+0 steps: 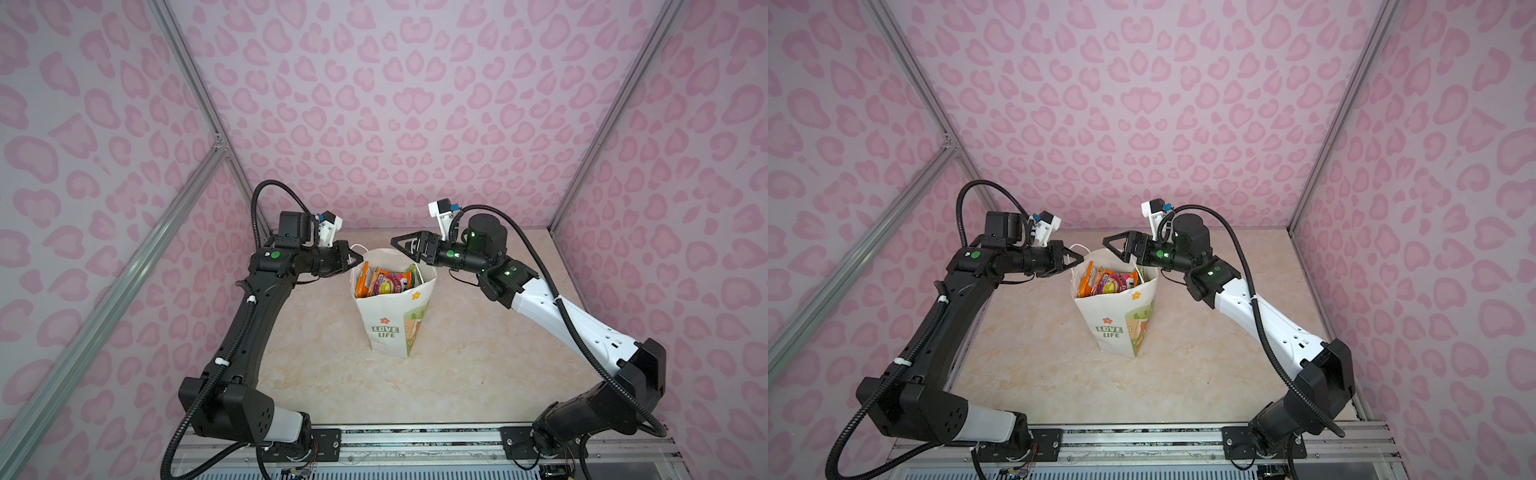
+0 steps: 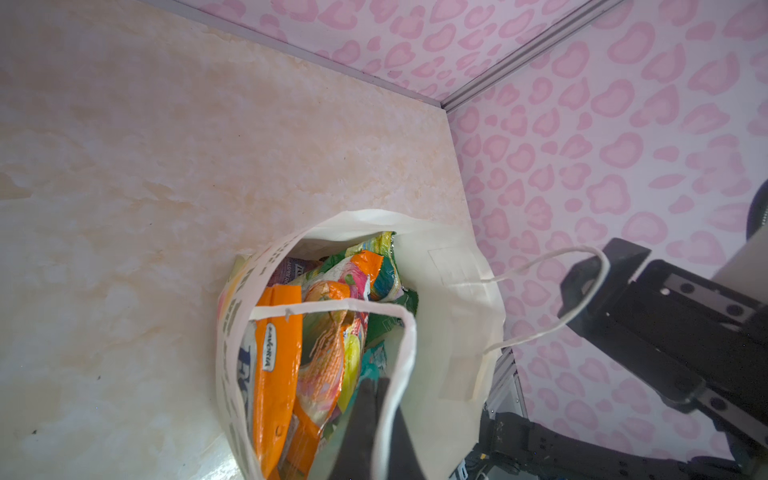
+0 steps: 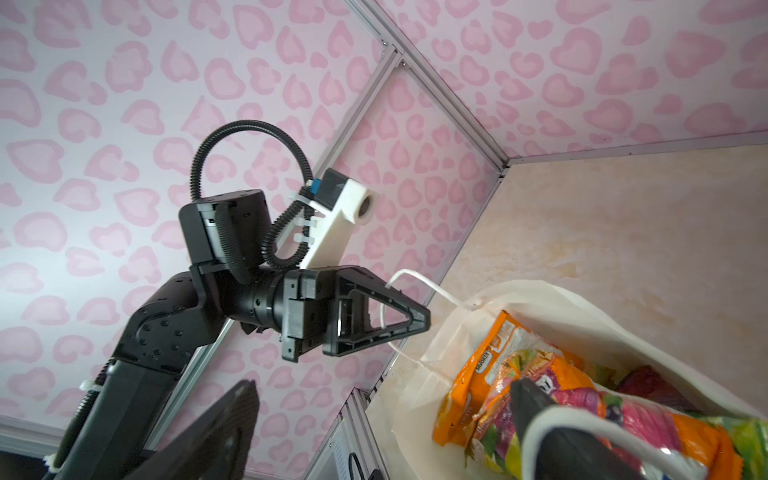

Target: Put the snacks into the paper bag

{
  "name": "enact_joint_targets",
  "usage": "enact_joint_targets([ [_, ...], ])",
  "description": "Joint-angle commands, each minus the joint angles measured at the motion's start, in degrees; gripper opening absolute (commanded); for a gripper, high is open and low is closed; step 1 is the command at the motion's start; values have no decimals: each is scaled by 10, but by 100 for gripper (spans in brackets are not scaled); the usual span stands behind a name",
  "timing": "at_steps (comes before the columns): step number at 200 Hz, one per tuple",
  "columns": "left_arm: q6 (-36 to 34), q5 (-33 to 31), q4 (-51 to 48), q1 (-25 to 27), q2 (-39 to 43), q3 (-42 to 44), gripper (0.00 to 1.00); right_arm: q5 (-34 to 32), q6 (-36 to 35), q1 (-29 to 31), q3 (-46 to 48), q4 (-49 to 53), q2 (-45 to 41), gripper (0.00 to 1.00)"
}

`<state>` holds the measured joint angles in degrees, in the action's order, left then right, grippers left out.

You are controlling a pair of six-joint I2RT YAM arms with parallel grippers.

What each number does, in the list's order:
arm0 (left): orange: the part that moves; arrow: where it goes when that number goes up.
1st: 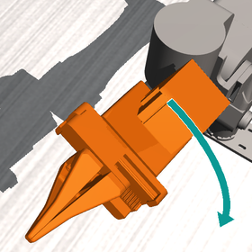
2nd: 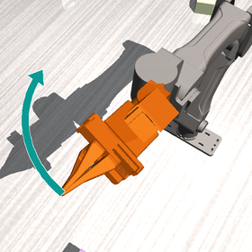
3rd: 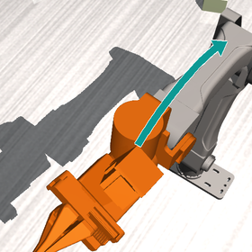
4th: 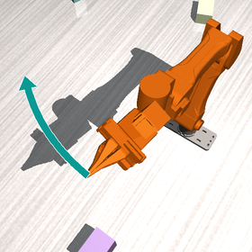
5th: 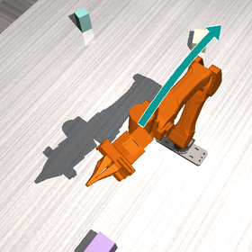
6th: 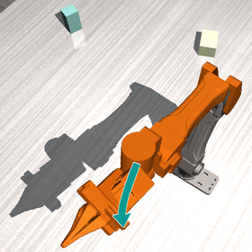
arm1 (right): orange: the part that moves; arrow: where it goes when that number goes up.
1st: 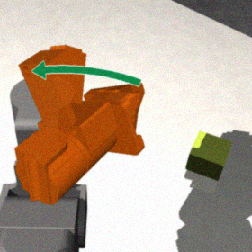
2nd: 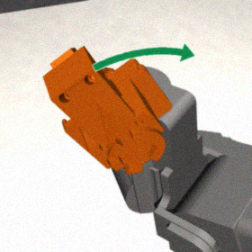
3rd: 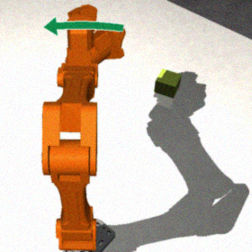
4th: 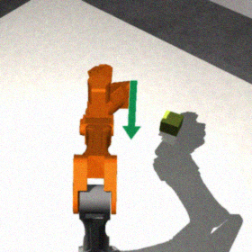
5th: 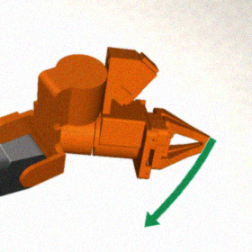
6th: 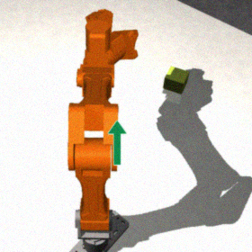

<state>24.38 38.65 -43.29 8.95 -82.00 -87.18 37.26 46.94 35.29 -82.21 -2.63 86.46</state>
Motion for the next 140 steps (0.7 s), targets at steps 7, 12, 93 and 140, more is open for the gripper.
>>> enact_joint_targets([
  [7,59,-7,74,28,19,-13,3,22,5,-26,-18,-32,-8,96],
  [12,60,-22,74,39,20,-21,4,24,6,-33,-22,-30,-7,96],
  [93,31,-155,30,142,-43,-122,3,70,31,-88,-38,-50,-16,95],
  [140,35,-154,42,146,-62,-87,3,47,18,-92,50,-46,-57,95],
])
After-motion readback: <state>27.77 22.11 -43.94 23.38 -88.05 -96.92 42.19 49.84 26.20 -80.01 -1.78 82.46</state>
